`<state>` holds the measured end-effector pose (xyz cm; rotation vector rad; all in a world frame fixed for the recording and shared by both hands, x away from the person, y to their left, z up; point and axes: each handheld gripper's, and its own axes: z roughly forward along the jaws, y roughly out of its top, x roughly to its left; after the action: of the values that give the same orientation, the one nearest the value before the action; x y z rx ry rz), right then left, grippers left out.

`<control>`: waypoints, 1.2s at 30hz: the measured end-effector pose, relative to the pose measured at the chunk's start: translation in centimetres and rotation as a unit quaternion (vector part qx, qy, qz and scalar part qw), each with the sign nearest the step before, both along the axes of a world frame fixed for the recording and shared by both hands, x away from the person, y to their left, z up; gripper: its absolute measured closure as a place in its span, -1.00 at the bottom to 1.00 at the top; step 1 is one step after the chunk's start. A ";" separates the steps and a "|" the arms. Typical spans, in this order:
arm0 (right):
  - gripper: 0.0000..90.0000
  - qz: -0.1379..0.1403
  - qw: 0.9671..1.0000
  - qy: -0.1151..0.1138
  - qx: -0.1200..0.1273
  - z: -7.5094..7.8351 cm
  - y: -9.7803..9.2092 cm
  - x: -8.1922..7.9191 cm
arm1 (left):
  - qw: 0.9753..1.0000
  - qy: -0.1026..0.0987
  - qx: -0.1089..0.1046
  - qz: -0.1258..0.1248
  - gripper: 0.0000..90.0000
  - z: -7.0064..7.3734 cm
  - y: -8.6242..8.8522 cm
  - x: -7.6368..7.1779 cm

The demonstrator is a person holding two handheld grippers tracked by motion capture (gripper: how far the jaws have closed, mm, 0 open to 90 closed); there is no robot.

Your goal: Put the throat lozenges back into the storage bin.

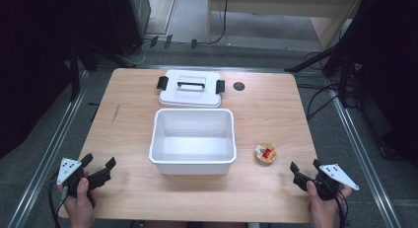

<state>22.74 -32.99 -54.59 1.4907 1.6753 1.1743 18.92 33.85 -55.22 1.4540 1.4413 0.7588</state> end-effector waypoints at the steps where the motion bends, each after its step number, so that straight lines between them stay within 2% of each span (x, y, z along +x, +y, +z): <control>1: -0.69 0.001 1.000 0.000 0.001 0.0 0.0 0.0 | 1.000 0.001 0.001 0.000 -0.74 0.0 0.0 0.0; 9: -0.68 0.000 1.000 0.000 0.006 0.0 -0.1 0.1 | 1.000 0.003 0.007 0.000 -0.74 0.0 -0.1 0.1; 12: -0.60 0.003 1.000 -0.002 -0.006 0.0 0.2 0.1 | 1.000 0.003 0.005 0.002 -0.74 0.0 -0.1 0.1; 14: -0.46 0.022 1.000 0.001 -0.017 0.0 0.4 0.1 | 1.000 0.002 0.000 0.003 -0.74 0.0 0.0 0.1; 18: -0.40 0.061 0.998 0.006 -0.032 0.1 1.2 0.2 | 1.000 0.002 -0.003 0.004 -0.74 0.0 0.0 0.1; 22: -0.31 0.077 0.997 -0.002 -0.016 0.7 1.2 0.3 | 1.000 0.001 0.001 0.005 -0.73 0.0 0.0 0.1; 23: -0.29 0.078 0.997 -0.001 -0.015 0.8 1.2 0.4 | 1.000 0.000 0.001 0.006 -0.72 0.0 0.0 0.1; 24: -0.28 0.077 0.997 0.000 -0.026 1.0 1.1 0.4 | 1.000 -0.001 0.002 0.007 -0.72 0.0 0.0 0.1; 26: -0.28 0.079 0.996 0.013 -0.035 1.4 1.0 0.6 | 1.000 -0.001 0.002 0.008 -0.72 0.0 0.0 0.1; 29: -0.27 0.088 0.995 0.033 -0.026 2.1 0.7 0.9 | 1.000 -0.001 0.001 0.009 -0.70 0.0 0.0 0.0; 32: -0.25 0.084 0.994 0.052 -0.037 2.7 0.8 1.4 | 1.000 -0.003 -0.007 0.011 -0.70 0.0 0.1 0.0; 36: -0.31 0.101 0.989 0.094 -0.052 3.5 1.3 2.2 | 1.000 -0.006 -0.012 0.013 -0.70 0.0 0.2 -0.1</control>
<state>24.96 -31.65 -51.13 1.4295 2.0230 1.0564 18.83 34.06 -55.26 1.4126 1.4586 0.7617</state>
